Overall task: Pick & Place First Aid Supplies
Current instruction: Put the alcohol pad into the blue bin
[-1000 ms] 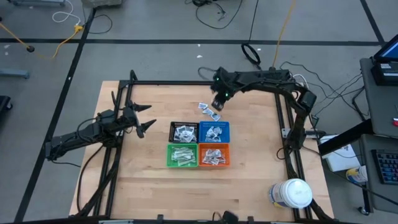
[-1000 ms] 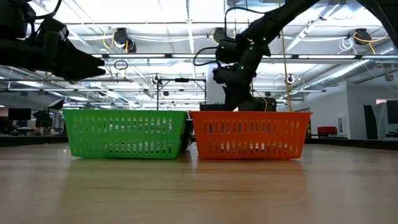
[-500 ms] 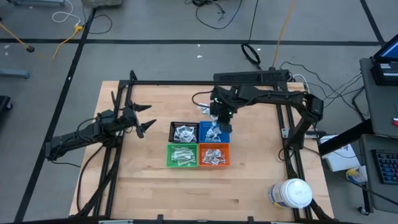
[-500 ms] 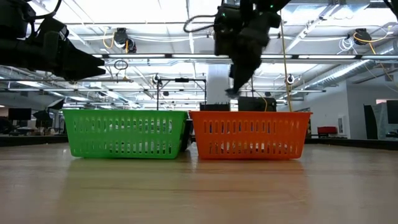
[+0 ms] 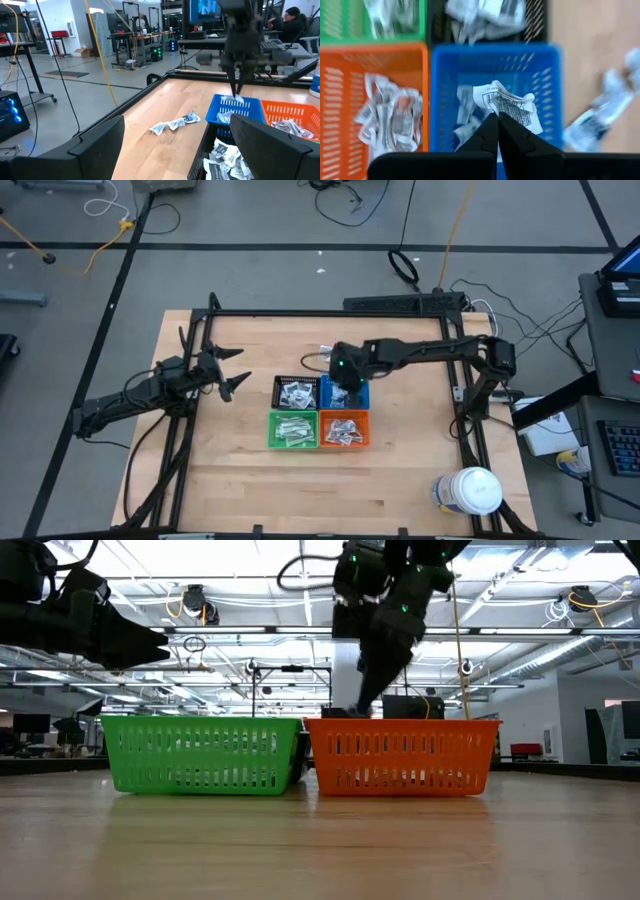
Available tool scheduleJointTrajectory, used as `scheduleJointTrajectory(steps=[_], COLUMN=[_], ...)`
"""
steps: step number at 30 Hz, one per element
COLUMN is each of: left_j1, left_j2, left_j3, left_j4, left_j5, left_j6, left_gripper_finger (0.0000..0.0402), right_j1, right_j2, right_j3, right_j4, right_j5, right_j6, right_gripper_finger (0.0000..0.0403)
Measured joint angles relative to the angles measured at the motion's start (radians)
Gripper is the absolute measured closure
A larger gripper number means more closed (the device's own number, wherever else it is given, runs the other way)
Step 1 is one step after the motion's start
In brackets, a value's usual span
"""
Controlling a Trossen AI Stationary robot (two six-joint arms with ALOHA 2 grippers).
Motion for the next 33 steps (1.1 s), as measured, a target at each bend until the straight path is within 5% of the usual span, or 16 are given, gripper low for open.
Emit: scheduleJointTrajectory(steps=[5,13,23,33], left_j1=[0.000,0.000,0.000,0.000], left_j2=[0.000,0.000,0.000,0.000], left_j3=[0.000,0.000,0.000,0.000], left_j4=[0.000,0.001,0.001,0.001], left_j5=[0.000,0.000,0.000,0.000], left_j6=[0.000,0.000,0.000,0.000], left_gripper_finger=[0.0036,0.0037,0.0036,0.0036], right_j1=[0.026,0.049,0.055,0.002], right_j2=[0.004,0.002,0.003,-0.002], right_j3=[-0.090,-0.173,-0.135,0.039], right_j4=[0.100,0.170,0.114,0.024], right_j5=[0.005,0.177,0.072,-0.034], right_j6=[0.037,0.070,0.022,-0.064], right_gripper_finger=[0.0403,0.0367,0.0227,0.0217])
